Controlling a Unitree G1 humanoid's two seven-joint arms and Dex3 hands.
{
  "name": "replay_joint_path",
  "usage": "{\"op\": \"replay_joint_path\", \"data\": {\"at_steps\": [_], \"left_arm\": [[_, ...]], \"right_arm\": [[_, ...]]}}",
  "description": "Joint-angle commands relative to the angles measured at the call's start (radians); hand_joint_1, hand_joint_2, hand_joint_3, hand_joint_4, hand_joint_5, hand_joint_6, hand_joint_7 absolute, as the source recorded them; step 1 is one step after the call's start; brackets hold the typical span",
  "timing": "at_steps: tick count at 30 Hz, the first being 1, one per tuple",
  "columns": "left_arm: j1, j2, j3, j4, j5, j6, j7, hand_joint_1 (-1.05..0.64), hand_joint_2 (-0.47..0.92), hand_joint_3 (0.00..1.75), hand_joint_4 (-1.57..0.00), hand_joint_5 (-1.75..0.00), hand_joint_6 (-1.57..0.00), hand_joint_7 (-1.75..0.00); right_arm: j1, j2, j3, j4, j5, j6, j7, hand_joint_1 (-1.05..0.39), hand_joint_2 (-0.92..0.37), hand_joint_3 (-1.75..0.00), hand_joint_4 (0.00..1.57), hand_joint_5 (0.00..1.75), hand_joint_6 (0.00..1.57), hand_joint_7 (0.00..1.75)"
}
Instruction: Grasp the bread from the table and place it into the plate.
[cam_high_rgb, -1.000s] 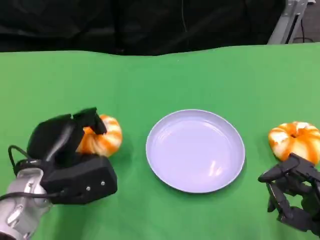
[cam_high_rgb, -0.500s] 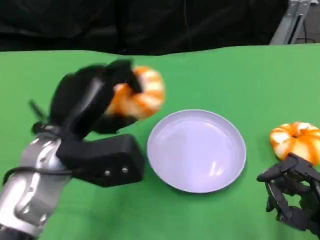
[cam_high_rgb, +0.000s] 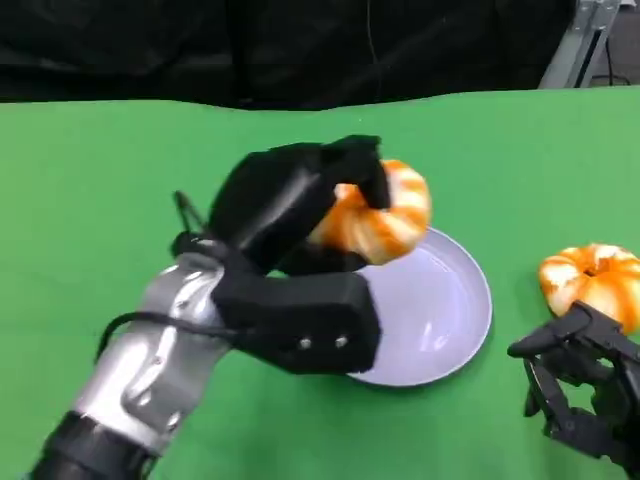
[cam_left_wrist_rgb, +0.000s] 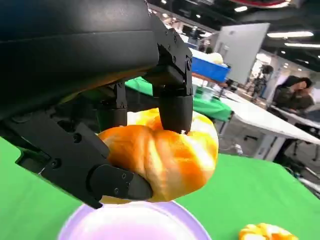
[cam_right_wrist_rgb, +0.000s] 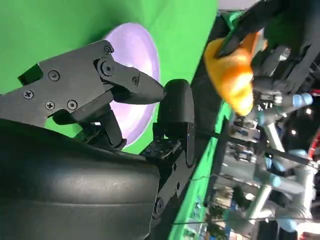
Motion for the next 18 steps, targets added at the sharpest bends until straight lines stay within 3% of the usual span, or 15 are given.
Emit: {"op": "replay_joint_path", "data": {"at_steps": [1, 8, 18], "left_arm": [[-0.019, 0.004, -0.023, 0.060, 0.019, -0.031, 0.003, -0.07, 0.83, 0.48, -0.70, -1.75, -0.57, -1.67], [-0.028, -0.010, -0.061, 0.119, 0.040, -0.040, -0.004, -0.10, 0.92, 0.32, -0.71, -1.75, -0.65, -1.51], [-0.044, -0.016, -0.113, 0.214, 0.103, -0.060, 0.021, -0.06, 0.92, 0.25, -0.67, -1.75, -0.60, -1.55]], "right_arm": [[0.002, 0.005, -0.002, -0.004, -0.002, -0.009, -0.023, -0.17, -0.78, -0.79, 0.82, 1.67, 0.76, 1.44], [0.006, 0.006, 0.002, -0.012, 0.000, 0.000, -0.031, -0.15, -0.77, -0.80, 0.82, 1.67, 0.76, 1.44], [0.001, 0.003, 0.005, -0.004, 0.012, -0.016, -0.024, -0.14, -0.76, -0.81, 0.82, 1.66, 0.76, 1.42]]}}
